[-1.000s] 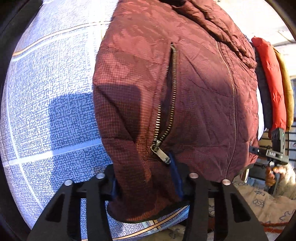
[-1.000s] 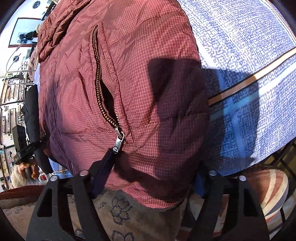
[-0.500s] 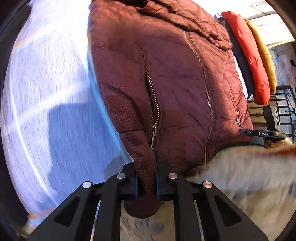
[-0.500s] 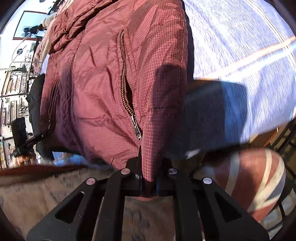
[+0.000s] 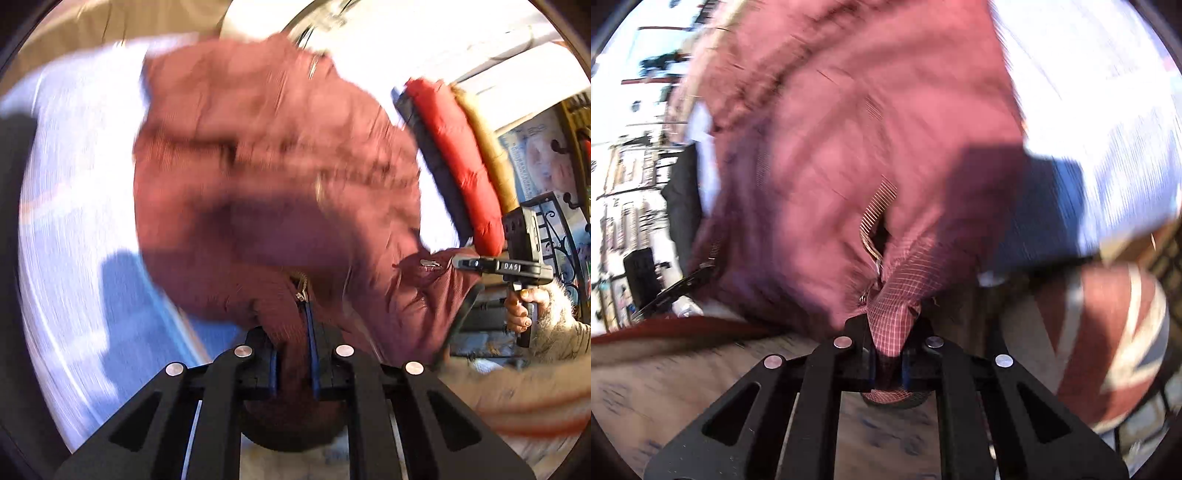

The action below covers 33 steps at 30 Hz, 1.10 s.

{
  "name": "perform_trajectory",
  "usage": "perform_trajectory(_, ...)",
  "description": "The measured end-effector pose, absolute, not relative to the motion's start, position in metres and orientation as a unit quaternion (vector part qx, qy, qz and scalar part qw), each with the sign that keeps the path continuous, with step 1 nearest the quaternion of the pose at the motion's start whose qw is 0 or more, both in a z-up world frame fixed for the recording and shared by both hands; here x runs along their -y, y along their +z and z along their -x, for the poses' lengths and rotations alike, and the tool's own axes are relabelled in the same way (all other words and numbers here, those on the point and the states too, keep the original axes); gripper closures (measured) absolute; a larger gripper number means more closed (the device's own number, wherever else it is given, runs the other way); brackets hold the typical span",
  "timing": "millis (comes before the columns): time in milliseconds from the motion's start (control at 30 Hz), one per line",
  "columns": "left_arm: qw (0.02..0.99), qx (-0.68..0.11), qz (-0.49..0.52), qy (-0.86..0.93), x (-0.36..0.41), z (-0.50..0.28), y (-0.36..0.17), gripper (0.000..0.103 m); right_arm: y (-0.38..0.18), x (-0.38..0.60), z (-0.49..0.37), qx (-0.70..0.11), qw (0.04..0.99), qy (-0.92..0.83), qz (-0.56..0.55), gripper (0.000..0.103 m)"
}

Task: Fold large clothes
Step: 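Lift the hem with both grippers and fold it toward the collar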

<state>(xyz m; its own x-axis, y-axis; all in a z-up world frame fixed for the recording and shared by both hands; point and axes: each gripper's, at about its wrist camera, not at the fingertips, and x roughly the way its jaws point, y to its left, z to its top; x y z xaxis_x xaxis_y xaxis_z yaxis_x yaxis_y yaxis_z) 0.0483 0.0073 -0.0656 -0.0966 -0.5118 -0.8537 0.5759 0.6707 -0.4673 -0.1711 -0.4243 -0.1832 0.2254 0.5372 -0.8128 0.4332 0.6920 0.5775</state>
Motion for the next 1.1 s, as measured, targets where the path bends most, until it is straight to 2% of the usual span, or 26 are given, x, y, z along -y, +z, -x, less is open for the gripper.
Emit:
perform_trajectory(233,0.741,-0.546,-0.012,-0.390,0.033,-0.145,-0.019,0.091,-0.109,0.472,0.078,-0.509,0.763,0.035,-0.397,0.093)
perform_trajectory(433,0.778,-0.535,0.011,-0.329,0.058,-0.222,-0.021,0.090,-0.074,0.543,0.020,-0.433,0.778,-0.003,-0.455,0.093)
perform_trajectory(533,0.781,-0.547,0.013,-0.302,0.072,-0.244,-0.035,0.090,-0.071,0.580,0.000,-0.416,0.777,-0.023,-0.472,0.093)
perform_trajectory(700,0.775,-0.571,0.036,-0.270,0.079,-0.263,-0.057,0.089,-0.082,0.594,-0.045,-0.438,0.775,-0.038,-0.454,0.093)
perform_trajectory(967,0.735,-0.607,0.137,-0.269,0.050,-0.293,-0.061,0.081,-0.128,0.616,-0.072,-0.453,0.742,-0.051,-0.491,0.093)
perform_trajectory(1067,0.733,-0.599,0.193,-0.258,0.031,-0.301,-0.054,0.063,-0.140,0.625,-0.078,-0.459,0.726,-0.053,-0.509,0.092)
perform_trajectory(1100,0.750,-0.584,0.199,-0.240,0.022,-0.303,-0.047,0.042,-0.143,0.627,-0.079,-0.462,0.720,-0.055,-0.515,0.092)
